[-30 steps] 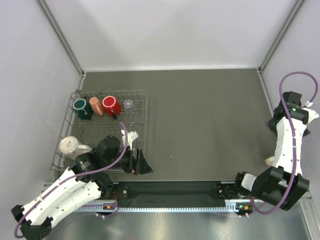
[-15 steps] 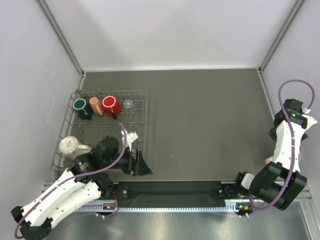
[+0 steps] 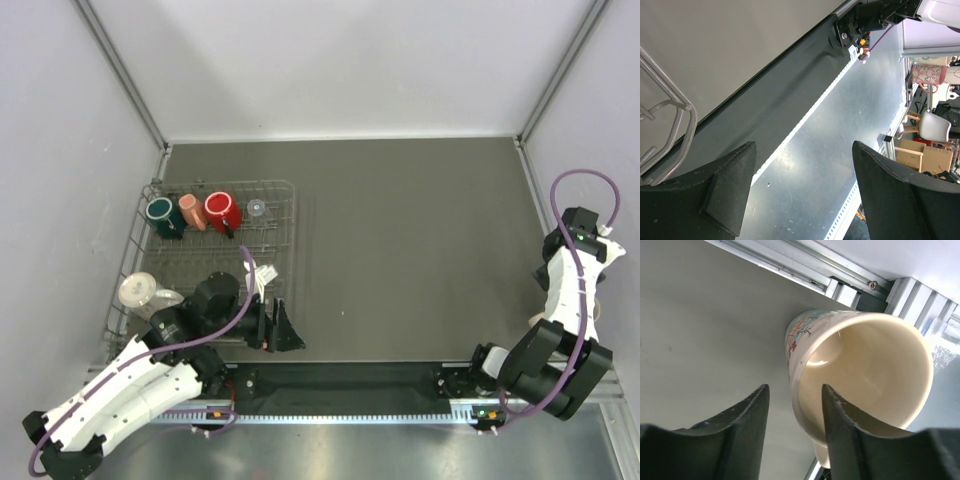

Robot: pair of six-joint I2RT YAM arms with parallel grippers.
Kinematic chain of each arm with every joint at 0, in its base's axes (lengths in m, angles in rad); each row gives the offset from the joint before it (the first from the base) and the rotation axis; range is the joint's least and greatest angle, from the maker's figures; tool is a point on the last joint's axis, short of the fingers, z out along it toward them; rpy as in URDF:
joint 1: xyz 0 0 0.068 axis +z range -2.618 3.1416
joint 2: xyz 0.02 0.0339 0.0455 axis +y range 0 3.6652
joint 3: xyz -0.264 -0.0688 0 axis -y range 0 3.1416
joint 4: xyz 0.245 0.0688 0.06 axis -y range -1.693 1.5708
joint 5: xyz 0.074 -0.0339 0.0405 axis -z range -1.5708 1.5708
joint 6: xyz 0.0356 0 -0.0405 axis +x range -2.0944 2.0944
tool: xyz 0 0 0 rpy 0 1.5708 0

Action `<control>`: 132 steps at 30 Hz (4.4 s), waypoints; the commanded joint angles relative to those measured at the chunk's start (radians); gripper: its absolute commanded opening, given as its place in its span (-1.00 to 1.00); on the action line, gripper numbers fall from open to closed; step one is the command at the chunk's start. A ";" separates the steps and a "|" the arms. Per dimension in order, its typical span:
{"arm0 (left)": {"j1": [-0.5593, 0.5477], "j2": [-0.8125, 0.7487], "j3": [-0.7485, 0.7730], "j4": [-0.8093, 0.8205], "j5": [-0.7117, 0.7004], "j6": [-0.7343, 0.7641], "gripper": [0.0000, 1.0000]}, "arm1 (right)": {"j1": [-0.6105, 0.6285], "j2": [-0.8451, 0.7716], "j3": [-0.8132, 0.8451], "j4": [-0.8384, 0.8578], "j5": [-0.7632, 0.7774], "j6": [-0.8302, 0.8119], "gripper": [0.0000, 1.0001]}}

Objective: Load the cups into the dish rack

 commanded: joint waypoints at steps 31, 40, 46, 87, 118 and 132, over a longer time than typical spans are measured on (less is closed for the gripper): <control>-0.002 -0.021 0.088 0.016 -0.023 -0.099 0.62 | 0.009 -0.224 0.010 0.088 -0.510 -0.131 -1.00; -0.002 0.090 0.093 0.223 0.062 -0.253 0.63 | 0.077 -0.416 -0.045 0.264 -0.845 -0.005 -1.00; -0.002 0.136 0.088 0.401 0.115 -0.403 0.65 | 0.210 -0.520 -0.088 0.471 -0.960 0.185 -1.00; -0.006 0.234 0.034 0.914 -0.091 -0.678 0.74 | 1.443 -0.284 -0.431 2.054 -0.431 0.547 -1.00; -0.005 0.193 0.042 0.963 -0.186 -0.683 -1.00 | 1.597 -0.202 -0.443 2.078 -0.420 0.446 -0.99; -0.006 0.205 0.199 0.783 -0.146 -0.493 -0.92 | 1.606 -0.244 -0.411 1.995 -0.446 0.354 -1.00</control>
